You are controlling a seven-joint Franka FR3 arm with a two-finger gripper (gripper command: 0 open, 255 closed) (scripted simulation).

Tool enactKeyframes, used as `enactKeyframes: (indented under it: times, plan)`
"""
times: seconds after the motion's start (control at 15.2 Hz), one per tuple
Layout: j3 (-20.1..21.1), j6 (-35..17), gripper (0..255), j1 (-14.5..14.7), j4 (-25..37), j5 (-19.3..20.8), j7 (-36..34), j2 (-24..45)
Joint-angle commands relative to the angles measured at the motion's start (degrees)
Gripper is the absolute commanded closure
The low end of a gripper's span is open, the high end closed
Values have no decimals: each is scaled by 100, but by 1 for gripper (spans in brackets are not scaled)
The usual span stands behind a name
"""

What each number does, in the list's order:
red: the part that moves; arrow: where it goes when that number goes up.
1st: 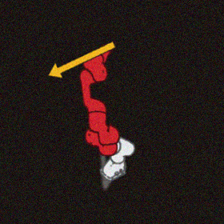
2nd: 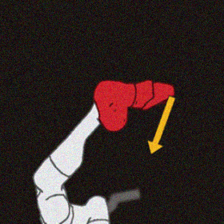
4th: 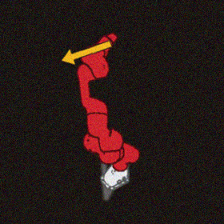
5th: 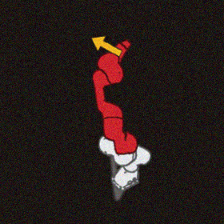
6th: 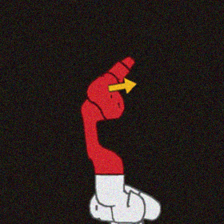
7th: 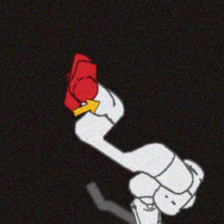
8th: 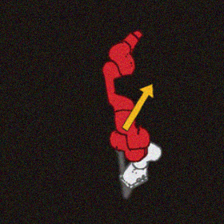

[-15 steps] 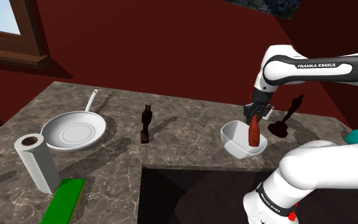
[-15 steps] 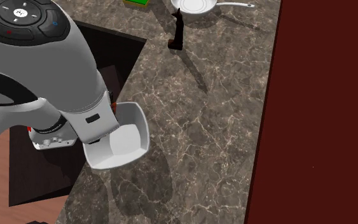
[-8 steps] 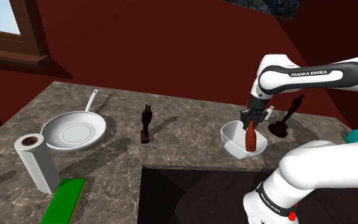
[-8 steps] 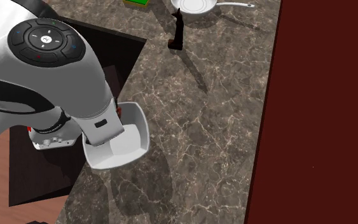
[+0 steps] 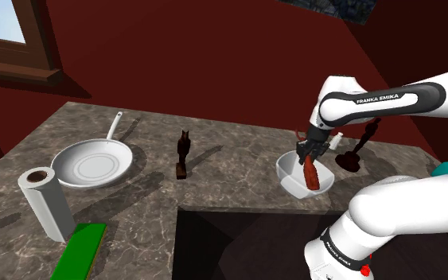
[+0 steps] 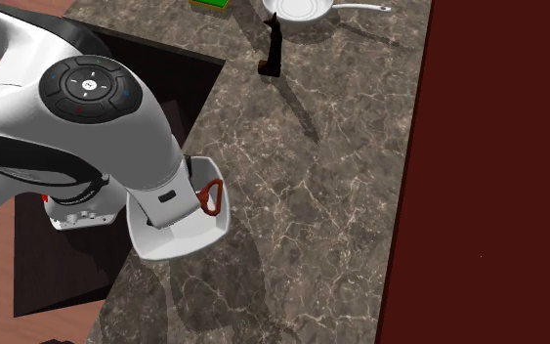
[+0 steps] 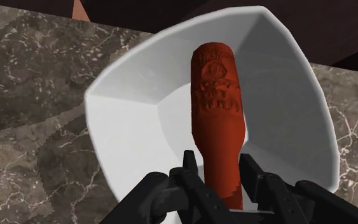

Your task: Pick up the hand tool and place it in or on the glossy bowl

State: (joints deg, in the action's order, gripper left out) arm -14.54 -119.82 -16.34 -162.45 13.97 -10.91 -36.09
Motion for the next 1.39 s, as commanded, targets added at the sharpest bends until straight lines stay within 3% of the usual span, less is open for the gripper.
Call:
enactKeyframes:
  times: [0.0,0.2,0.26,0.59,0.86,1.32]
  plan:
    - [16,246,255,-10,-61,-12,-7,21]
    - [34,243,255,-27,-61,-23,2,23]
    - [31,200,0,-30,-104,-17,-4,23]
    - [34,244,0,-27,-62,-23,2,23]
    - [173,1094,0,53,536,-187,25,-232]
    - [173,1094,0,53,536,-187,25,-232]
